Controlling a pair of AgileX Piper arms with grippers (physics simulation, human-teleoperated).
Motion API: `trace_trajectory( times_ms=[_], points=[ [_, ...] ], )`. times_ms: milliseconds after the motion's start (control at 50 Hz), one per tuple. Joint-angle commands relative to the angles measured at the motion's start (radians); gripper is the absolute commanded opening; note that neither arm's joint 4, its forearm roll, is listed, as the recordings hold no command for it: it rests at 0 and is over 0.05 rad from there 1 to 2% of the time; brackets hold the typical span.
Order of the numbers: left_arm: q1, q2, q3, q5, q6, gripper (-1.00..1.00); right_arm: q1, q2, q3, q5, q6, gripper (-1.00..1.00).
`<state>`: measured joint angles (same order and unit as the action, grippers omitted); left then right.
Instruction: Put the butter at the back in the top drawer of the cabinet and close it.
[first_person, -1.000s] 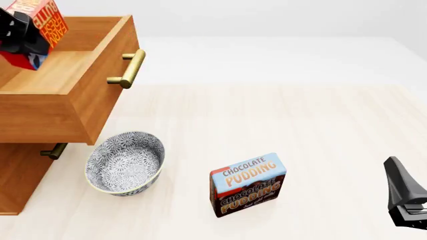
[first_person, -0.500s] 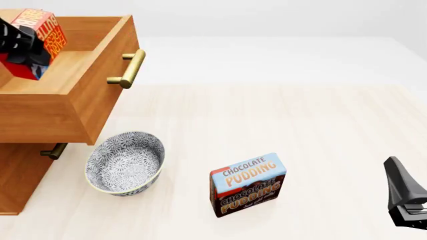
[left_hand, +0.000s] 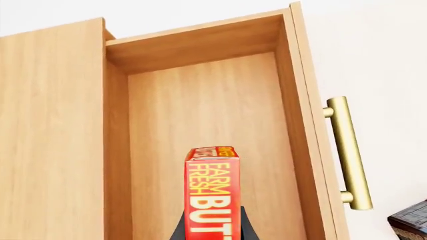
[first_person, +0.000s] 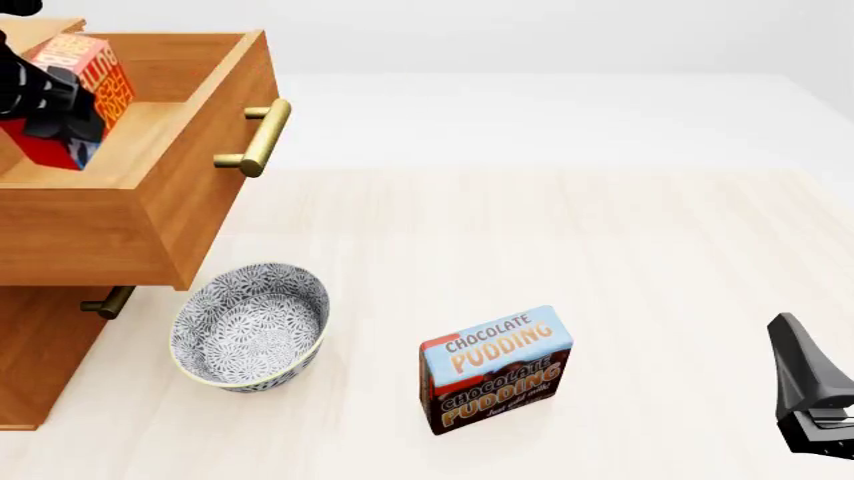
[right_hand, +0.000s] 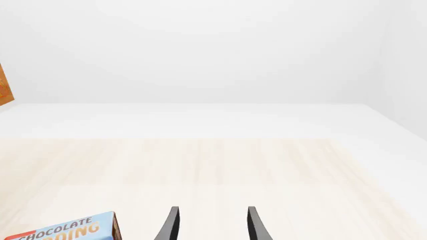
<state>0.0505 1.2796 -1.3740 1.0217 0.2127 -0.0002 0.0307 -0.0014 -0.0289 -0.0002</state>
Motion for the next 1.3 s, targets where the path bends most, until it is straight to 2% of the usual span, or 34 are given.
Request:
trace_trajectory(
  times_ms=[20, 580, 1300],
  points=[
    [0.013, 0.000, 0.004, -0.024, 0.013, -1.00, 0.000, 0.000, 0.000, 0.000, 0.000, 1.00],
    [0.008, 0.070, 0.017, -0.089, -0.011, -1.00, 0.000, 0.000, 0.000, 0.000, 0.000, 1.00],
    [0.033, 0.080, 0.046, -0.124, -0.007, -1.00, 0.000, 0.000, 0.000, 0.000, 0.000, 1.00]
  ],
)
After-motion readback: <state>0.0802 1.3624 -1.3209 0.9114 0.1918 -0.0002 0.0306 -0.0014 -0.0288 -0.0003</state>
